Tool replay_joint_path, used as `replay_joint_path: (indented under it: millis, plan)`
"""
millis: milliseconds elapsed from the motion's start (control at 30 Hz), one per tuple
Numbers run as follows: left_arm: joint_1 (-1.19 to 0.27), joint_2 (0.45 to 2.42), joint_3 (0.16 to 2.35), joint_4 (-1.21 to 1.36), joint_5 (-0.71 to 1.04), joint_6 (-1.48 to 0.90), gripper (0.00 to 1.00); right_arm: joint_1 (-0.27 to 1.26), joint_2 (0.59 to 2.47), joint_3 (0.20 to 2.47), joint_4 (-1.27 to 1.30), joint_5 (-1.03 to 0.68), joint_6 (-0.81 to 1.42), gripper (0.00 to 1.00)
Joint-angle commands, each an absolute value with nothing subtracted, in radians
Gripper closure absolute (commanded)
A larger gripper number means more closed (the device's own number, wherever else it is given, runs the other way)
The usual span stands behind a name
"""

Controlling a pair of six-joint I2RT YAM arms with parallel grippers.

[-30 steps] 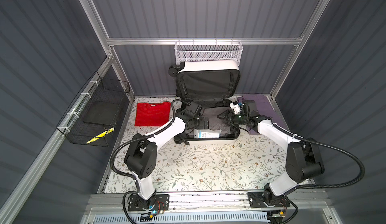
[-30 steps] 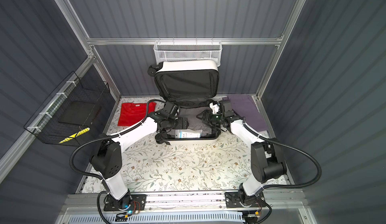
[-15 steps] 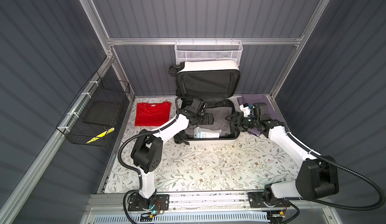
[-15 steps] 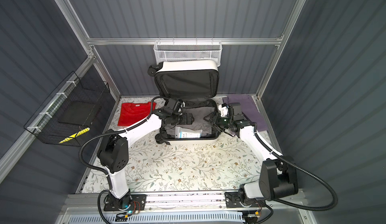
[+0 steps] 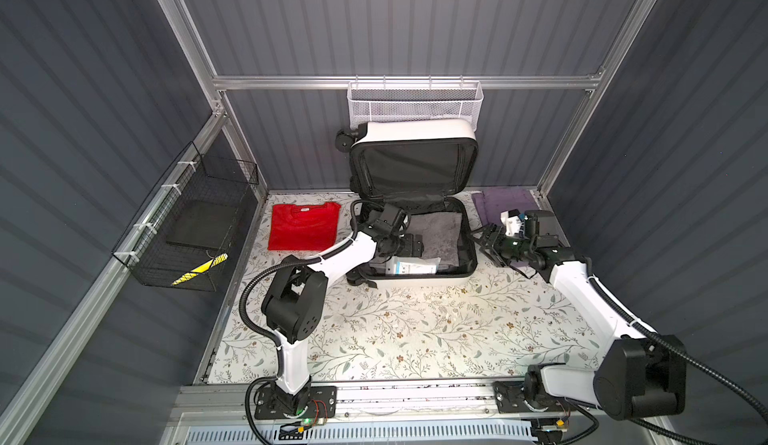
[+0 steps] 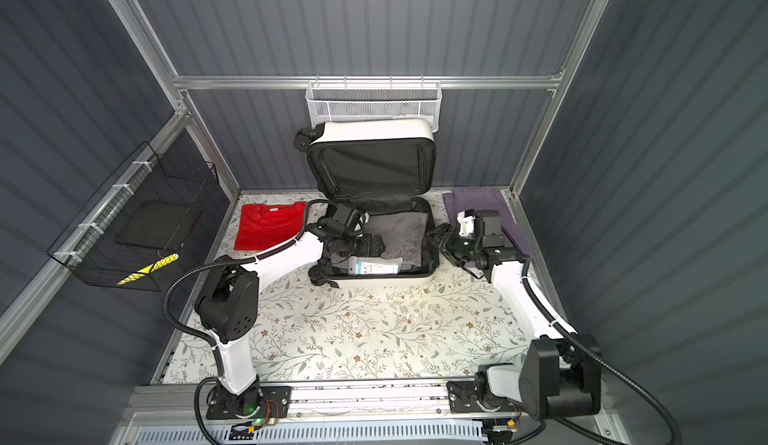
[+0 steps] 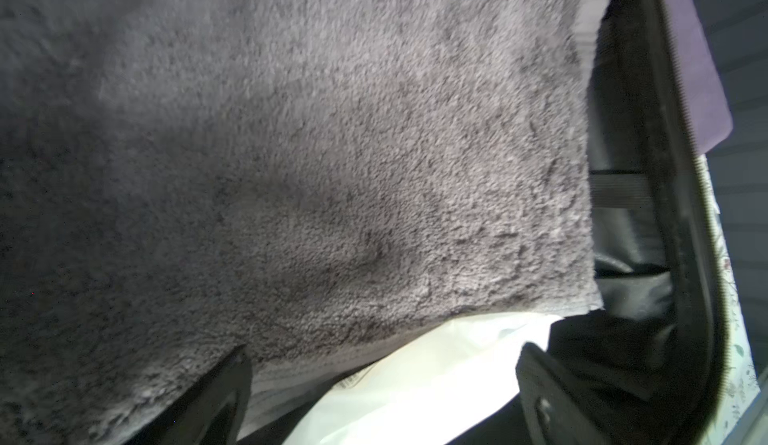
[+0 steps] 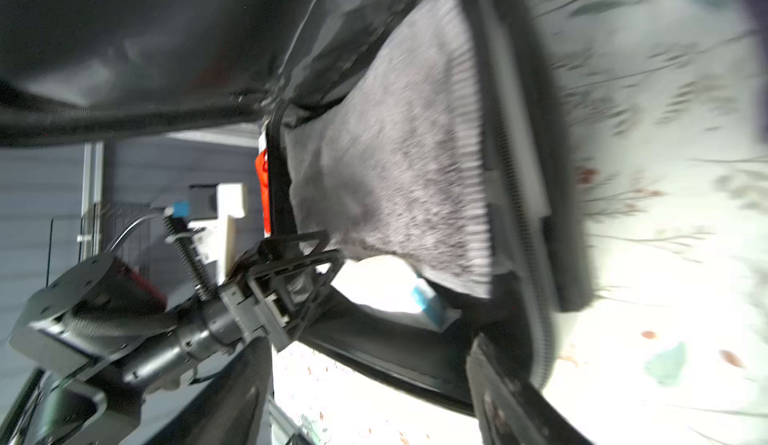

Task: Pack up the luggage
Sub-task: 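Move the right gripper to the purple trousers while the left gripper hovers over the suitcase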

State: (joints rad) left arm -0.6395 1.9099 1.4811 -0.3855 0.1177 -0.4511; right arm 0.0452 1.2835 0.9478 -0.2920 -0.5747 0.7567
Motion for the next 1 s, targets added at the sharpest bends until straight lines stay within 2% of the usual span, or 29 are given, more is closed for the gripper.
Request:
replay_joint_path:
  millis: [0, 233, 400, 600, 967]
  plan:
    - [-0.638, 1.857, 1.565, -0.407, 0.154, -0.41, 0.0, -0.045, 1.274, 0.922, -0.375, -0.517, 0.733, 0.21]
    - [-0.638, 1.868, 1.667, -0.459, 0.23, -0.411, 0.0, -0.231, 1.393, 0.942, -0.422, -0.418, 0.714, 0.19]
    - [-0.639, 1.863, 1.638, -0.386, 0.35, -0.474, 0.0, -0.315, 1.532, 1.026, -0.416, -0.386, 0.725, 0.18]
    - [-0.643, 1.847, 1.585, -0.309, 0.419, -0.52, 0.0, -0.325, 1.721, 1.251, -0.468, -0.367, 0.701, 0.18]
    - [-0.643, 1.834, 1.575, -0.291, 0.457, -0.541, 0.0, -0.302, 2.098, 1.66, -0.645, -0.203, 0.68, 0.18]
